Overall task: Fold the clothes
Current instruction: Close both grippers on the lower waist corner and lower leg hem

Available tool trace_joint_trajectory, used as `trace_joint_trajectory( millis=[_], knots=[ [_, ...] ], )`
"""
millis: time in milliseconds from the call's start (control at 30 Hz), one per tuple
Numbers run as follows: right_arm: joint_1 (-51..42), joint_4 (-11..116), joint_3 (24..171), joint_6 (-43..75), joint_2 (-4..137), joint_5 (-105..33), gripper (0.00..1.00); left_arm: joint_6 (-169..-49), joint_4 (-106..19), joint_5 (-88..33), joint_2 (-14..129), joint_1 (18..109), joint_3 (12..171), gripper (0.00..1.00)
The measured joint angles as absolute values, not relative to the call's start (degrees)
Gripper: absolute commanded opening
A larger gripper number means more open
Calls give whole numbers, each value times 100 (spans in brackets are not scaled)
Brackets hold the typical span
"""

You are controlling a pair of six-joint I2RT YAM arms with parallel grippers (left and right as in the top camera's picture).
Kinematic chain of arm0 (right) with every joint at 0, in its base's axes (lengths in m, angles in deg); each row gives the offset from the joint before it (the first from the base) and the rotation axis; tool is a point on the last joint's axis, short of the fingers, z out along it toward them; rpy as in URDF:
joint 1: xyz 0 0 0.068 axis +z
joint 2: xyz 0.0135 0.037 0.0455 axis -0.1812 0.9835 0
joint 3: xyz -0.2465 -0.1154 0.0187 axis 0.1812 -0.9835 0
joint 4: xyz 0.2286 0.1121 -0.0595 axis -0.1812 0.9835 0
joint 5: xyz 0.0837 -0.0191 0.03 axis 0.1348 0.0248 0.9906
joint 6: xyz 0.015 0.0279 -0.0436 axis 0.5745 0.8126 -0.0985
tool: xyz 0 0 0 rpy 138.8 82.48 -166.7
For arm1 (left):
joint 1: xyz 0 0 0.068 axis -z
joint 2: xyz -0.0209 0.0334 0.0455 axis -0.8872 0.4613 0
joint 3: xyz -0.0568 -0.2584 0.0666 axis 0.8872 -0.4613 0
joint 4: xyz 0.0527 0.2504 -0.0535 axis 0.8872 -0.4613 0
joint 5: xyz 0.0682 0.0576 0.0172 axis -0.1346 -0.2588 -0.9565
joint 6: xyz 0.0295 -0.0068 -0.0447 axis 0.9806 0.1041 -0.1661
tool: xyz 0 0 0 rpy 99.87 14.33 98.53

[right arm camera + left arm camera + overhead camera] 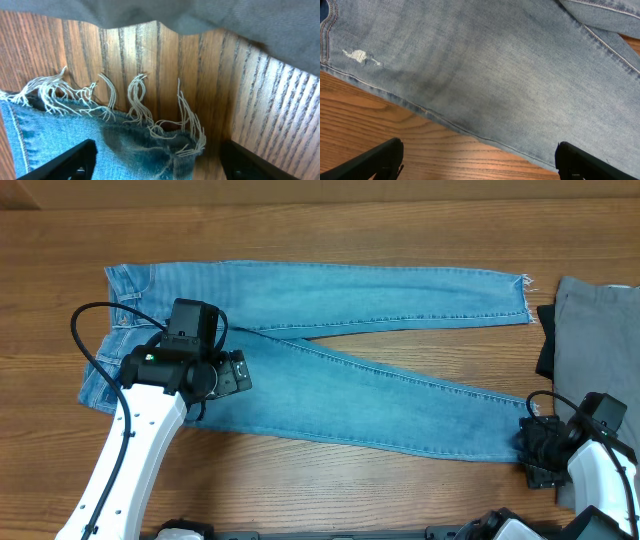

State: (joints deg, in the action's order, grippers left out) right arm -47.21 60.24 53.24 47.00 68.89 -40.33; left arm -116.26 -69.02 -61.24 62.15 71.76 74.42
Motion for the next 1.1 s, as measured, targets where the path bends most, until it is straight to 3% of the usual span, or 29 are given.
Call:
trace_joint_trajectory(
  millis=[67, 100, 633, 733, 1000, 1100],
  knots=[
    [-4721, 6024, 5326, 4687, 6885, -4002, 98, -11626, -6902, -6124, 6215, 7176, 7442, 100],
    [-4721, 5991, 5337, 4672, 6885, -3910, 100, -11626, -6902, -6124, 6215, 7176, 7442, 100],
    [-4715, 6155, 5413, 4676, 6931, -2959, 100, -11626, -6902, -6124, 6215, 7176, 7442, 100],
    [-4715, 6216, 5413, 4604, 6946, -2826, 82, -11626, -6900, -6122, 6215, 7176, 7442, 100],
    [-4708, 6260, 5392, 5207, 6987, -3067, 80, -11626, -6867, -6120, 6215, 7176, 7442, 100],
    [-4708, 6247, 5394, 5343, 7022, -3106, 73, -11626, -6858, -6117, 6215, 7176, 7442, 100]
  ],
)
